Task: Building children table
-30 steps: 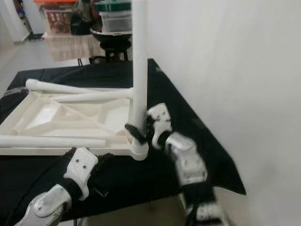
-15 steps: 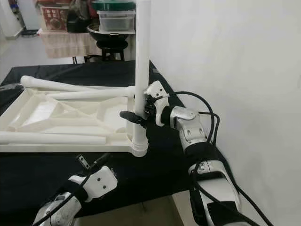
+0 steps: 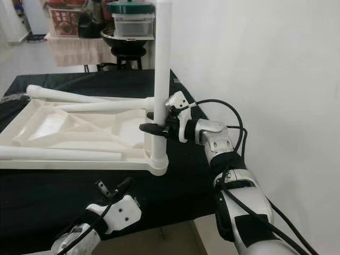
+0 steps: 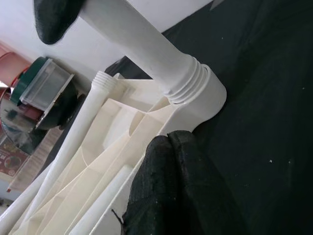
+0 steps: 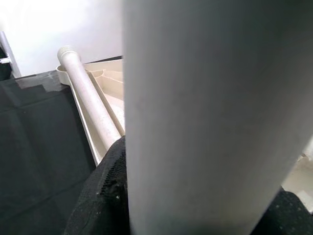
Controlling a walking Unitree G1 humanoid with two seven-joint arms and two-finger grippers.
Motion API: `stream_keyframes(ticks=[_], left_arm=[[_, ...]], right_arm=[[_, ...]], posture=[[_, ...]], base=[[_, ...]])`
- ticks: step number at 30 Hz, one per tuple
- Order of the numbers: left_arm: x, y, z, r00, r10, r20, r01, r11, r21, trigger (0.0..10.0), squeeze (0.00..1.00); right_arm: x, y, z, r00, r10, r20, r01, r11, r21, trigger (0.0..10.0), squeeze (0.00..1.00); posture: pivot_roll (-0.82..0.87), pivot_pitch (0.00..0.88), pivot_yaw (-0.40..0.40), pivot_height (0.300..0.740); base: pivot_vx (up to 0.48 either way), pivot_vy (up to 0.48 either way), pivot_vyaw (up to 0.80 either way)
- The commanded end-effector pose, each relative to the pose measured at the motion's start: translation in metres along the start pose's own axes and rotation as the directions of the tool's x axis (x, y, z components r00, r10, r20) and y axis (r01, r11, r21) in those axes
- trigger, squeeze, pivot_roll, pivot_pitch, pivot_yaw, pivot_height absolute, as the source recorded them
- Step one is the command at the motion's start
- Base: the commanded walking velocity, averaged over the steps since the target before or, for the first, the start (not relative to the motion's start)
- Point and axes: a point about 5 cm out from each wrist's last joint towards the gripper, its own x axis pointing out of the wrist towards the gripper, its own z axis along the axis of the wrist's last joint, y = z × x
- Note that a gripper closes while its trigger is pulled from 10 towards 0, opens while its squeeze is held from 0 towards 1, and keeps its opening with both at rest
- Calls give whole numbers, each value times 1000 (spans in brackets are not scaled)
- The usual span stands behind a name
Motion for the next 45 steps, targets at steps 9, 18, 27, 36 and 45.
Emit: stream_keyframes(ticks=[9,18,27,36,45], left_arm=[[-6,-7,-3,993,-99,-66,94,992,-80,10000,0],[-6,-8,-2,989,-119,-88,108,987,-120,10000,0],[-6,-7,-6,985,-126,-115,111,985,-130,10000,0],[-7,0,-17,982,-124,-145,106,986,-129,10000,0],[-6,4,-26,979,-125,-159,105,986,-126,10000,0]], right_arm=[[-9,25,-63,792,-604,-89,610,785,107,0,0],[10,69,-68,742,-666,-71,669,731,135,0,0],[23,43,-24,890,-454,30,453,890,48,10000,0],[20,38,11,996,80,45,-74,988,-134,10000,27],[58,41,38,981,176,79,-167,980,-110,10000,0]], posture=[[124,0,-86,740],[117,0,-79,740],[108,0,-62,740],[61,0,-12,740],[6,0,24,740]], base=[[0,0,0],[0,0,0],[0,0,0],[0,0,0],[0,0,0]])
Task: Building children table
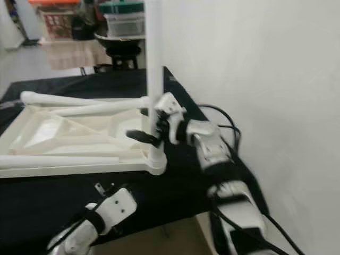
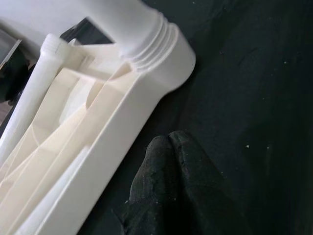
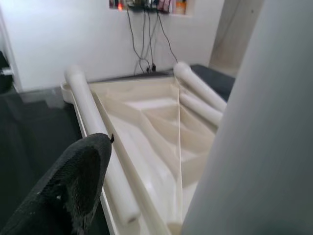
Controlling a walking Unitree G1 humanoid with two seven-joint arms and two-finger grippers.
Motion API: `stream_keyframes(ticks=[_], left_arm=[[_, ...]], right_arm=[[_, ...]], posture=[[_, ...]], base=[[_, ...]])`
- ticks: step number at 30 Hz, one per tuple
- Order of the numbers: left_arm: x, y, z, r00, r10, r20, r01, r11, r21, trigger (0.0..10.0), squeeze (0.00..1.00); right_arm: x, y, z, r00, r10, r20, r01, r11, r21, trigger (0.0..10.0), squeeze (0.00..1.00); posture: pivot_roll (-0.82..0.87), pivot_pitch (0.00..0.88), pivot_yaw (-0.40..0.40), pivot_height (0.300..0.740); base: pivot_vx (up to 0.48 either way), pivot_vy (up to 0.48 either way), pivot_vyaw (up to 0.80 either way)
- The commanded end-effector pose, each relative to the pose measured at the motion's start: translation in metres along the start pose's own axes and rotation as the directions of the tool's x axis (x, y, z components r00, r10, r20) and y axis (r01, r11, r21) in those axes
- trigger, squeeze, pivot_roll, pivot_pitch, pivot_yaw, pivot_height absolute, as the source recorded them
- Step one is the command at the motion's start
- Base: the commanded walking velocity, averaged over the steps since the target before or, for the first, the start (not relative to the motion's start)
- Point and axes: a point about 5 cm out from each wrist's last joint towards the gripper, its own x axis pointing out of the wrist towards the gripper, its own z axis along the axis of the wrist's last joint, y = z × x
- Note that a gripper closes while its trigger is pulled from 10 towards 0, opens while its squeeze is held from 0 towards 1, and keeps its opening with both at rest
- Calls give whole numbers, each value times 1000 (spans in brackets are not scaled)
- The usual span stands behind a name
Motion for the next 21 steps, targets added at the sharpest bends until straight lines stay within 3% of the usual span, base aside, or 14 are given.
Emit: stream_keyframes(ticks=[1,8,19,20,21], left_arm=[[0,0,-5,1000,-16,-9,16,1000,4,10000,0],[-4,5,-12,1000,-18,-16,18,1000,0,10000,0],[-7,5,-13,1000,-22,-14,22,1000,-10,10000,0],[-7,4,-12,1000,-22,-14,22,1000,-10,10000,0],[-7,4,-12,1000,-22,-14,22,1000,-10,10000,0]], right_arm=[[17,5,7,999,38,18,-38,999,-10,10000,0],[36,8,19,999,35,33,-34,999,-16,10000,0],[41,10,15,997,72,37,-72,997,-6,10000,0],[41,11,14,996,76,42,-76,997,12,9098,0],[41,11,14,996,76,42,-76,997,12,9098,0]], posture=[[6,0,24,740],[-98,0,69,740],[-77,0,52,740],[-66,0,45,740],[-66,0,45,740]], base=[[0,0,0],[0,0,0],[0,0,0],[0,0,0],[0,0,0]])
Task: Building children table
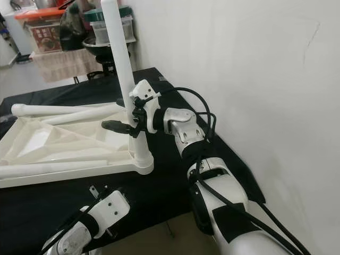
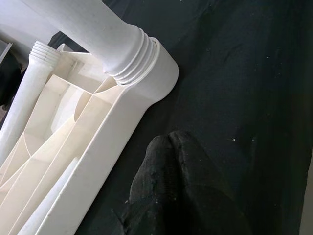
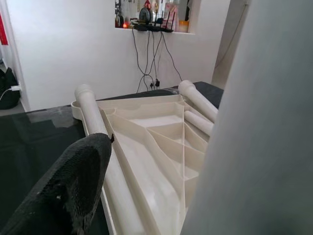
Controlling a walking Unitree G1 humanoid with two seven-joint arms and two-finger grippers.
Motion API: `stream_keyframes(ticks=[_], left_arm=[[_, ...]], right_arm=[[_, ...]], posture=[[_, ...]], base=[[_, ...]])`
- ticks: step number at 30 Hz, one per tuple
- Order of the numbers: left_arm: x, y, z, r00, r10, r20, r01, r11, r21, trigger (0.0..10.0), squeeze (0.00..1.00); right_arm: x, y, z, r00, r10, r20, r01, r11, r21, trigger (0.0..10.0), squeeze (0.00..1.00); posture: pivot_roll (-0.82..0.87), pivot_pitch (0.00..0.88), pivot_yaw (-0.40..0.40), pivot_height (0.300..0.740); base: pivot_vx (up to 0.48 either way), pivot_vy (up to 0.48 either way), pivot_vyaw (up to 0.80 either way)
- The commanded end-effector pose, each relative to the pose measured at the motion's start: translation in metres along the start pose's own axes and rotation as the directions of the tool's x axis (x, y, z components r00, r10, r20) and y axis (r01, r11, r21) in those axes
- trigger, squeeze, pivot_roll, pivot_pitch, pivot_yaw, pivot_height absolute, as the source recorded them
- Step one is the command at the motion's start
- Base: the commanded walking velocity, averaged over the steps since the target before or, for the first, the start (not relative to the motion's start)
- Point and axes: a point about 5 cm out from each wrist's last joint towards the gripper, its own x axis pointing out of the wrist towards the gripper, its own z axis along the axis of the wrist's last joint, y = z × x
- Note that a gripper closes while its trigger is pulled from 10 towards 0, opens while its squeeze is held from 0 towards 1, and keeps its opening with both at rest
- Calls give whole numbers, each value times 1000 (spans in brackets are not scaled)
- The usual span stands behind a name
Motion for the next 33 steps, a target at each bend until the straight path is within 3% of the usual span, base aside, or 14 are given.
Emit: stream_keyframes(ticks=[1,2,9,18,19,20,21,22,23,24,25,31,32,33], left_arm=[[-1,1,-2,1000,-6,-6,6,1000,9,10000,0],[-1,0,-1,1000,-7,-5,7,1000,8,10000,0],[2,-4,4,1000,-8,0,8,1000,9,10000,0],[8,-15,15,1000,-11,9,11,1000,5,10000,0],[8,-17,17,1000,-12,11,12,1000,4,10000,0],[8,-17,17,1000,-12,11,12,1000,4,10000,0],[9,-19,18,1000,-12,13,12,1000,3,10000,0],[9,-19,18,1000,-12,13,12,1000,3,10000,0],[9,-20,20,1000,-12,15,11,1000,3,10000,0],[9,-20,20,1000,-12,15,11,1000,3,10000,0],[9,-20,21,1000,-11,16,11,1000,2,10000,0],[10,-22,22,1000,-7,14,7,1000,2,10000,0],[10,-22,22,1000,-4,12,4,1000,3,10000,0],[10,-21,22,1000,-3,11,3,1000,3,10000,0]], right_arm=[[11,6,6,999,42,23,-42,999,-3,9098,0],[11,7,3,998,52,29,-53,998,21,0,0],[4,8,-11,999,54,2,-54,998,34,0,0],[-14,12,-50,990,-129,-51,133,987,87,0,0],[-13,10,-61,918,-389,-78,396,911,116,0,0],[-13,10,-61,918,-389,-78,396,911,116,0,0],[-14,19,-76,787,-607,-107,617,770,163,0,0],[-14,19,-76,787,-607,-107,617,770,163,0,0],[-14,32,-85,675,-727,-128,735,646,205,0,0],[-14,32,-85,675,-727,-128,735,646,205,0,0],[-11,42,-93,623,-766,-159,779,587,222,0,0],[7,46,-85,694,-709,-127,718,666,202,0,0],[10,46,-82,707,-697,-118,704,680,205,824,0],[14,49,-80,726,-678,-112,683,695,224,10000,0]], posture=[[-66,0,45,740],[-41,0,27,740],[36,0,-34,740],[157,0,-148,740],[174,0,-177,740],[174,0,-177,740],[177,0,-187,740],[177,0,-187,740],[182,0,-188,740],[182,0,-188,740],[175,0,-166,740],[165,0,-164,740],[165,0,-164,740],[162,0,-161,740]], base=[[0,0,0],[0,0,0],[0,0,0],[0,0,0],[0,0,0],[0,0,0],[0,0,0],[0,0,0],[0,0,0],[0,0,0],[0,0,0],[0,0,0],[0,0,0],[0,0,0]])
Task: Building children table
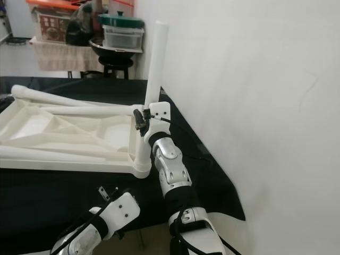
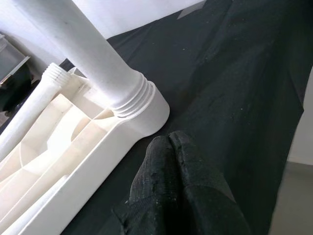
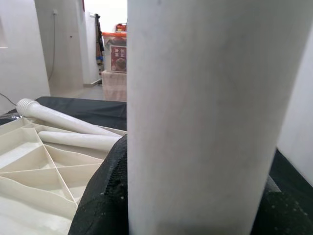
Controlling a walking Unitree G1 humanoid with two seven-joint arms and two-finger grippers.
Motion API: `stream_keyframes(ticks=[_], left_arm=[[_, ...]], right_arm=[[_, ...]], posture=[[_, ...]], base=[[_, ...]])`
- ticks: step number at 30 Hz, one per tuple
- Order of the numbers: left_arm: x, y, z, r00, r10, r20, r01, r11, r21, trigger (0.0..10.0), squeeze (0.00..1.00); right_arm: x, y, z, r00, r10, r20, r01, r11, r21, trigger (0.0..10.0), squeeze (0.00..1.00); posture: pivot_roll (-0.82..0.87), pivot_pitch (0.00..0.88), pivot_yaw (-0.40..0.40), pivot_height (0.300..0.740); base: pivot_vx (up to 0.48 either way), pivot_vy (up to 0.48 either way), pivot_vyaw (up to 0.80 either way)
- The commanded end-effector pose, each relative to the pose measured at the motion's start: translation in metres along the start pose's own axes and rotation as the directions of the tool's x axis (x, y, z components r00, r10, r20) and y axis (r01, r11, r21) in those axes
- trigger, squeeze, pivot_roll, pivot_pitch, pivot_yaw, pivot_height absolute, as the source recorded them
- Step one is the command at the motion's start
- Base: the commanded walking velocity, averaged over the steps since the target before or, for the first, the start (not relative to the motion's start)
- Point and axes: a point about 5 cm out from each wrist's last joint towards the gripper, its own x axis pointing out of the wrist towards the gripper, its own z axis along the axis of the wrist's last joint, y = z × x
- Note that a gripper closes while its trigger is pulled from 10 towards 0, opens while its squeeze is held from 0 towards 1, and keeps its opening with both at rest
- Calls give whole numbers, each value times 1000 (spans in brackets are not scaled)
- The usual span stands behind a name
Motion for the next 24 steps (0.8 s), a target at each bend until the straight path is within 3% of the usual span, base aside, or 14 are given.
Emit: stream_keyframes(ticks=[1,9,14,15,19,22,24], left_arm=[[2,-1,1,1000,6,-9,-6,1000,0,10000,0],[0,4,2,999,48,6,-48,999,22,10000,0],[-4,23,7,982,180,50,-181,983,5,10000,0],[-6,30,8,970,235,54,-235,972,-5,10000,0],[-7,37,8,954,294,50,-293,955,-36,10000,0],[-10,62,7,890,456,12,-450,883,-132,10000,0],[-10,62,7,890,456,12,-450,883,-132,10000,0]], right_arm=[[-8,26,-33,985,113,-131,-109,993,35,10000,0],[-17,32,-9,985,170,-3,-168,979,119,10000,0],[-23,26,5,969,236,73,-245,954,170,10000,0],[-24,25,6,961,263,85,-274,946,174,10000,1000],[-26,25,6,952,292,88,-304,936,177,10000,1000],[-27,22,7,955,284,89,-296,936,189,10000,1000],[-27,22,7,955,284,89,-296,936,189,10000,1000]], posture=[[163,0,-159,740],[150,0,-141,740],[148,0,-131,740],[151,0,-131,740],[157,0,-133,740],[164,0,-131,740],[164,0,-131,740]], base=[[0,0,0],[0,0,0],[0,0,0],[0,0,0],[0,0,0],[0,0,0],[0,0,0]])
